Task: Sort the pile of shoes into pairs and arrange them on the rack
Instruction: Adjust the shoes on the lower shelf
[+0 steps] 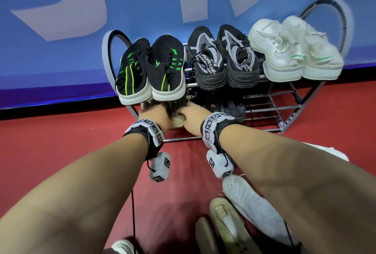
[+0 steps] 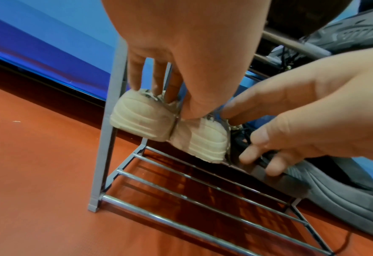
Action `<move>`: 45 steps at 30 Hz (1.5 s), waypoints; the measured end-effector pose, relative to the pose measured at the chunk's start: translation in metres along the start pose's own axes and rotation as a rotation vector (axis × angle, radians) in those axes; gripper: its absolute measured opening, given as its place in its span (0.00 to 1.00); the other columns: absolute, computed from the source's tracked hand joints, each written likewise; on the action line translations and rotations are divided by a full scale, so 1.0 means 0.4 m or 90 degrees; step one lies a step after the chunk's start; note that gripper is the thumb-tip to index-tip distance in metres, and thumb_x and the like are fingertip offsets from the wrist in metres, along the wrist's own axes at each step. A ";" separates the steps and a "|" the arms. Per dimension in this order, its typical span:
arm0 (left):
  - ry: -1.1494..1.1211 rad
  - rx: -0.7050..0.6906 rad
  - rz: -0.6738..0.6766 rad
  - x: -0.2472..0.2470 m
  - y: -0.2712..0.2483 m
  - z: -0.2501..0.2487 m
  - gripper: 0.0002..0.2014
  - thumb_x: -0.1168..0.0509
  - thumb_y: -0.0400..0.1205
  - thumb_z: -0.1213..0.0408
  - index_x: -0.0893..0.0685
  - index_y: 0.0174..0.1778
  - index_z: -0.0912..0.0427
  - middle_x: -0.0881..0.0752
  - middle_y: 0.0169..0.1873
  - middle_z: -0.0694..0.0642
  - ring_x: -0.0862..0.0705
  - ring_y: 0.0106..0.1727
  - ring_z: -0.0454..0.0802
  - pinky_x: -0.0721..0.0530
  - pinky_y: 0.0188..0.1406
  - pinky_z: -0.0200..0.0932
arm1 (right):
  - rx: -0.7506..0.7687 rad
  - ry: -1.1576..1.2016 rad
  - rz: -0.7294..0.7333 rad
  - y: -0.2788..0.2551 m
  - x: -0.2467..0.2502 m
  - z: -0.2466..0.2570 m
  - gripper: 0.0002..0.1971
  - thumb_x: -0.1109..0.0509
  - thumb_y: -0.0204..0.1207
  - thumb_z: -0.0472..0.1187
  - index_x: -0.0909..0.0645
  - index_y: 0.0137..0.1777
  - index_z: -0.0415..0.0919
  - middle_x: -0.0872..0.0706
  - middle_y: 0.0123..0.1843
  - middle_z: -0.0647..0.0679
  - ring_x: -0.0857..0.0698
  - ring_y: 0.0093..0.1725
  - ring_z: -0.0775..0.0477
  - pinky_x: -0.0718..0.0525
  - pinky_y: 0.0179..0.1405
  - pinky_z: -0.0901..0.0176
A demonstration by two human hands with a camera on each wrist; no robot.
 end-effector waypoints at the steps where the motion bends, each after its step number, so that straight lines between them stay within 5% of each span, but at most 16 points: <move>1: -0.005 0.000 -0.001 -0.001 0.008 -0.010 0.18 0.44 0.72 0.52 0.20 0.55 0.47 0.14 0.52 0.54 0.18 0.56 0.61 0.19 0.61 0.58 | -0.012 -0.003 -0.020 -0.007 0.015 -0.018 0.20 0.39 0.74 0.34 0.21 0.66 0.46 0.24 0.65 0.43 0.19 0.62 0.33 0.17 0.58 0.47; 5: -0.003 -0.071 -0.094 0.042 -0.009 -0.104 0.21 0.46 0.77 0.44 0.23 0.62 0.47 0.16 0.57 0.57 0.18 0.60 0.65 0.18 0.59 0.58 | -0.071 -0.069 -0.067 -0.052 0.068 -0.113 0.23 0.38 0.75 0.34 0.24 0.70 0.46 0.24 0.67 0.43 0.25 0.67 0.36 0.21 0.62 0.44; 9: -0.028 -0.134 0.017 0.017 -0.039 -0.188 0.21 0.33 0.74 0.53 0.25 0.62 0.52 0.20 0.59 0.56 0.17 0.58 0.62 0.17 0.52 0.50 | -0.106 -0.174 -0.121 -0.105 0.082 -0.201 0.23 0.34 0.74 0.40 0.24 0.71 0.50 0.25 0.67 0.42 0.29 0.67 0.37 0.29 0.65 0.46; 13: 0.037 -0.188 0.113 -0.016 -0.032 -0.240 0.28 0.28 0.71 0.52 0.27 0.65 0.51 0.31 0.62 0.57 0.27 0.64 0.60 0.20 0.53 0.54 | -0.122 -0.244 -0.107 -0.141 0.079 -0.253 0.22 0.31 0.73 0.43 0.24 0.68 0.52 0.30 0.71 0.42 0.34 0.73 0.37 0.35 0.70 0.42; 17: 0.104 -0.166 0.088 -0.038 -0.032 -0.267 0.29 0.27 0.72 0.57 0.31 0.67 0.52 0.32 0.62 0.58 0.33 0.67 0.61 0.25 0.48 0.54 | -0.111 -0.248 -0.069 -0.141 0.081 -0.258 0.28 0.29 0.69 0.36 0.28 0.70 0.50 0.33 0.75 0.42 0.36 0.75 0.38 0.30 0.69 0.42; 20: 0.141 -0.144 0.050 -0.052 -0.027 -0.283 0.31 0.26 0.71 0.59 0.32 0.68 0.52 0.31 0.63 0.58 0.33 0.68 0.61 0.24 0.54 0.58 | -0.123 -0.267 -0.048 -0.138 0.087 -0.260 0.34 0.27 0.66 0.33 0.31 0.73 0.47 0.36 0.77 0.39 0.37 0.77 0.36 0.29 0.68 0.41; 32: 0.043 -0.157 0.019 0.005 -0.036 -0.289 0.23 0.34 0.78 0.58 0.29 0.69 0.54 0.27 0.63 0.58 0.33 0.71 0.61 0.19 0.55 0.56 | -0.140 -0.308 -0.025 -0.140 0.105 -0.270 0.39 0.26 0.67 0.36 0.37 0.78 0.48 0.34 0.77 0.42 0.37 0.78 0.38 0.38 0.75 0.37; 36: 0.017 -0.176 -0.065 0.060 -0.080 -0.295 0.19 0.36 0.79 0.60 0.29 0.65 0.56 0.26 0.62 0.58 0.30 0.68 0.61 0.21 0.45 0.53 | -0.127 -0.251 -0.122 -0.160 0.139 -0.244 0.29 0.33 0.78 0.46 0.35 0.79 0.50 0.27 0.73 0.41 0.29 0.73 0.36 0.31 0.72 0.42; 39: 0.026 -0.210 -0.112 0.096 -0.124 -0.311 0.18 0.36 0.80 0.60 0.28 0.65 0.56 0.25 0.59 0.57 0.28 0.64 0.59 0.26 0.39 0.50 | -0.087 -0.109 -0.136 -0.183 0.132 -0.196 0.30 0.31 0.78 0.44 0.35 0.79 0.51 0.29 0.72 0.42 0.21 0.65 0.35 0.20 0.62 0.44; 42: -0.004 -0.251 -0.135 0.121 -0.173 -0.324 0.16 0.37 0.80 0.60 0.26 0.63 0.56 0.25 0.58 0.57 0.26 0.61 0.58 0.21 0.43 0.52 | -0.078 0.019 -0.204 -0.219 0.124 -0.154 0.19 0.31 0.77 0.40 0.24 0.67 0.46 0.28 0.66 0.43 0.18 0.55 0.36 0.18 0.52 0.49; 45: -0.108 -0.269 -0.169 0.153 -0.213 -0.318 0.13 0.35 0.79 0.59 0.24 0.58 0.55 0.22 0.54 0.55 0.24 0.58 0.57 0.18 0.49 0.56 | -0.083 0.104 -0.282 -0.262 0.139 -0.142 0.14 0.32 0.75 0.34 0.17 0.60 0.41 0.23 0.63 0.42 0.19 0.57 0.39 0.22 0.55 0.53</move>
Point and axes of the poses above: each hand's wrist, its own y-axis towards the middle knuckle, its own x-axis out of the back of the hand, z = x × y, the point moved 3 cm from there along y, towards the middle knuckle
